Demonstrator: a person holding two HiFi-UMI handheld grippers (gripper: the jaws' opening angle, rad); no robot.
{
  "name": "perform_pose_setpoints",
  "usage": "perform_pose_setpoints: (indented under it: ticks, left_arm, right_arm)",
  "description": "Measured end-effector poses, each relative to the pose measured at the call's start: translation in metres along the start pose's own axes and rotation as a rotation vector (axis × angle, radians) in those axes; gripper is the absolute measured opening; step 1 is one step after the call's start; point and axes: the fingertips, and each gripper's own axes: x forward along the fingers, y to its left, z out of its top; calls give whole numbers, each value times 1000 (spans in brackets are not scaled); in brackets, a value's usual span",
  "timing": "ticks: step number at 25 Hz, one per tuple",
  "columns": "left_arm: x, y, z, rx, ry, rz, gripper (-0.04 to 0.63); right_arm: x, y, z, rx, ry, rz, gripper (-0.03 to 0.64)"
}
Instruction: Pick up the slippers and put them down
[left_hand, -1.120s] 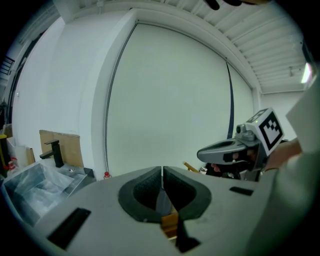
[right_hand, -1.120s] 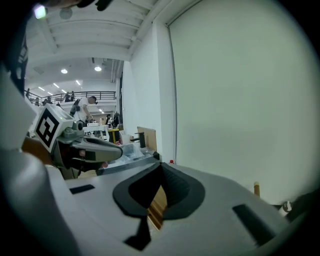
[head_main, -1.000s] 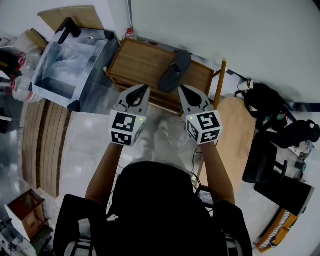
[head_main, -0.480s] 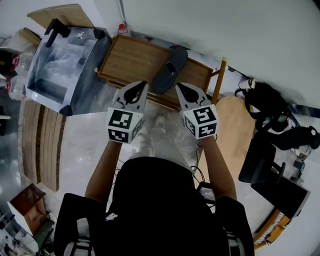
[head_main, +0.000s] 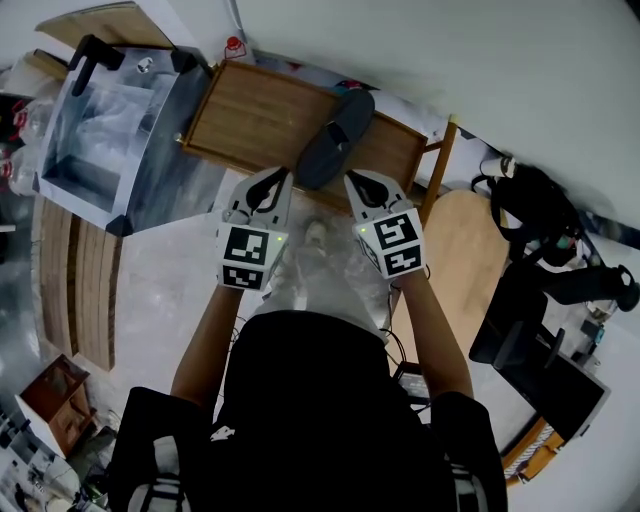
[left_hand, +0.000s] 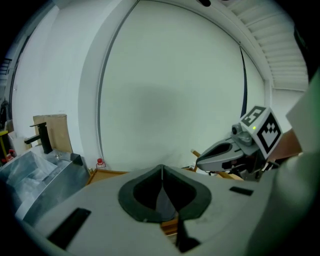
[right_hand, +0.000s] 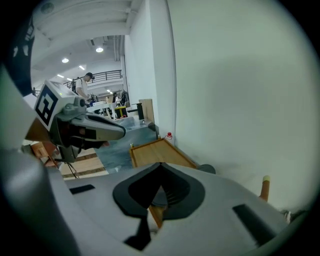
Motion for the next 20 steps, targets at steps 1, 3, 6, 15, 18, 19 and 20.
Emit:
perform_pose_setpoints:
  ticks: [1, 3, 6, 15, 18, 19, 20]
  left_arm:
    - [4, 1, -3, -3, 7, 0, 12]
    - [10, 5, -8, -8, 24, 5, 12]
    - [18, 10, -17, -17, 45, 19, 12]
    - [31, 24, -50, -63, 102, 47, 12]
    - [35, 29, -56, -60, 117, 51, 12]
    - [36, 30, -57, -56, 120, 52, 12]
    - [37, 31, -59, -51, 123, 54, 12]
  right_arm:
    - [4, -2, -4, -9, 17, 2, -11]
    - [14, -4, -12, -21, 52, 13, -11]
    - [29, -8, -28, -33, 106, 34, -11]
    - [65, -13, -68, -150, 299, 56, -9]
    - [78, -15, -76, -129, 326, 78, 51]
    - [82, -16, -79, -118, 329, 80, 51]
    - [85, -18, -81, -107, 333, 81, 51]
